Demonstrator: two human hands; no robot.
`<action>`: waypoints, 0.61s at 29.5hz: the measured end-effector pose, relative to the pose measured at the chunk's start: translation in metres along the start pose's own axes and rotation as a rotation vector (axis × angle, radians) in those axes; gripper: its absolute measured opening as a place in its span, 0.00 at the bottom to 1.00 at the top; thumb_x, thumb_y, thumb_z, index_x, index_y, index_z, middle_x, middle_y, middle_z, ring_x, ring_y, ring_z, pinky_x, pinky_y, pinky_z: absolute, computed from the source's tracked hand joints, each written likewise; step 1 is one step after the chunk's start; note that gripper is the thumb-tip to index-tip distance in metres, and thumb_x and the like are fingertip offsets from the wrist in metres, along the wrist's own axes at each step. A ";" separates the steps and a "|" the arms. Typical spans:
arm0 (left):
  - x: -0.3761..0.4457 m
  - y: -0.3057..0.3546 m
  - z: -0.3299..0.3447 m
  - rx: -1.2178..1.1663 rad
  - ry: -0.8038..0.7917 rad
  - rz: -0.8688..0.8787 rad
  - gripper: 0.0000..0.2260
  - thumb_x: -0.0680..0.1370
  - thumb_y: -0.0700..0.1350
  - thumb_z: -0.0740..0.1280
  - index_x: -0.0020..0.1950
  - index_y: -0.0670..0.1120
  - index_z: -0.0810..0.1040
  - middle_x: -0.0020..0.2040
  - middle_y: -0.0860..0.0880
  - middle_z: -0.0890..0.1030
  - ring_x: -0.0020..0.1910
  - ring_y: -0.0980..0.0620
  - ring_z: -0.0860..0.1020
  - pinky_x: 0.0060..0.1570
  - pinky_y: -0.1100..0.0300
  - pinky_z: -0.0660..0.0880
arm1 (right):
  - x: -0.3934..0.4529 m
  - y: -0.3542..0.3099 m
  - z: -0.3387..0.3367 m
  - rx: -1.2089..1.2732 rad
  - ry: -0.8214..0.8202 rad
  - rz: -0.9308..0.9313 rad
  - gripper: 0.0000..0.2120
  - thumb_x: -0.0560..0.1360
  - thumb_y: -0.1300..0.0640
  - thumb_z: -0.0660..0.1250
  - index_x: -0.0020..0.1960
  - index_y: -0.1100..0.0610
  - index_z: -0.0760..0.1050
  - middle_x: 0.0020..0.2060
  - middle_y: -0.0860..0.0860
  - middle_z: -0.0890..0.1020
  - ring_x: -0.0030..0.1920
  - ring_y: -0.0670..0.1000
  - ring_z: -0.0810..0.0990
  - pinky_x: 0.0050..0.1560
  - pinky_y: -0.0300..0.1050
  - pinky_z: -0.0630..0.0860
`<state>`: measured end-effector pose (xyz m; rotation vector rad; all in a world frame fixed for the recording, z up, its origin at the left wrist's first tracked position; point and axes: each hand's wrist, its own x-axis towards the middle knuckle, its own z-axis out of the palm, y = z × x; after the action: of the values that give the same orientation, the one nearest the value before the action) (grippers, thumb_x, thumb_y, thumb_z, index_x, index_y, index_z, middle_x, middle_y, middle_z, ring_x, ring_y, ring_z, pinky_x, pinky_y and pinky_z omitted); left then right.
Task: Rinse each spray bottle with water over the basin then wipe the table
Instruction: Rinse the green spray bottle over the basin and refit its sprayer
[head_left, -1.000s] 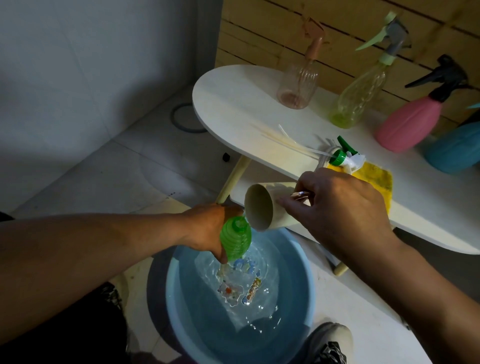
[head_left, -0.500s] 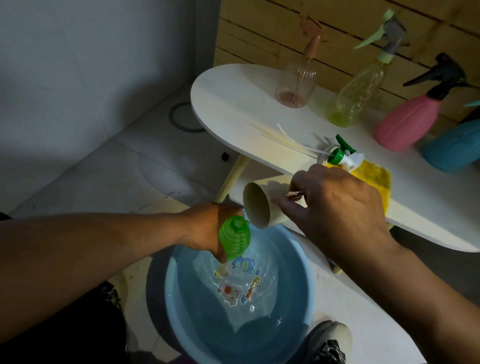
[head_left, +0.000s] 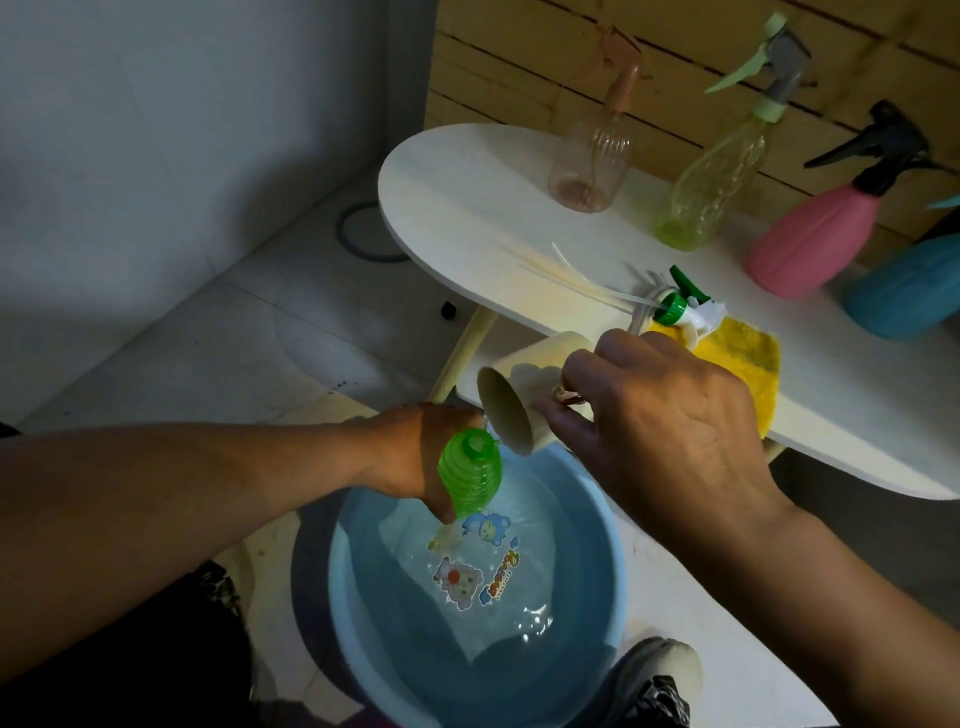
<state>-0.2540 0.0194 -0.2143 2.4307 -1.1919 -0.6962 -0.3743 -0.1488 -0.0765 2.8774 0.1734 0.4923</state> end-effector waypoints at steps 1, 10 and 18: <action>0.000 0.000 0.000 0.001 -0.003 0.000 0.37 0.63 0.54 0.85 0.64 0.48 0.70 0.54 0.57 0.75 0.51 0.56 0.75 0.48 0.63 0.69 | 0.000 0.000 0.000 -0.007 0.008 -0.006 0.12 0.75 0.46 0.71 0.39 0.52 0.76 0.34 0.50 0.75 0.35 0.55 0.76 0.32 0.40 0.51; 0.000 -0.002 0.002 -0.053 0.013 -0.017 0.37 0.62 0.54 0.85 0.66 0.51 0.72 0.54 0.60 0.73 0.53 0.56 0.76 0.48 0.66 0.67 | -0.004 -0.004 0.002 -0.008 0.060 -0.085 0.10 0.75 0.50 0.74 0.41 0.54 0.77 0.35 0.51 0.76 0.34 0.55 0.75 0.32 0.41 0.56; -0.002 -0.002 0.003 -0.150 -0.017 -0.012 0.37 0.66 0.49 0.84 0.71 0.50 0.71 0.59 0.56 0.76 0.54 0.59 0.73 0.49 0.71 0.68 | -0.005 -0.005 0.003 0.027 0.029 -0.105 0.09 0.77 0.50 0.72 0.42 0.54 0.78 0.35 0.51 0.75 0.34 0.54 0.74 0.31 0.41 0.57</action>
<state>-0.2554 0.0216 -0.2178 2.3146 -1.0910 -0.7824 -0.3788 -0.1456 -0.0819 2.8699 0.3357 0.5162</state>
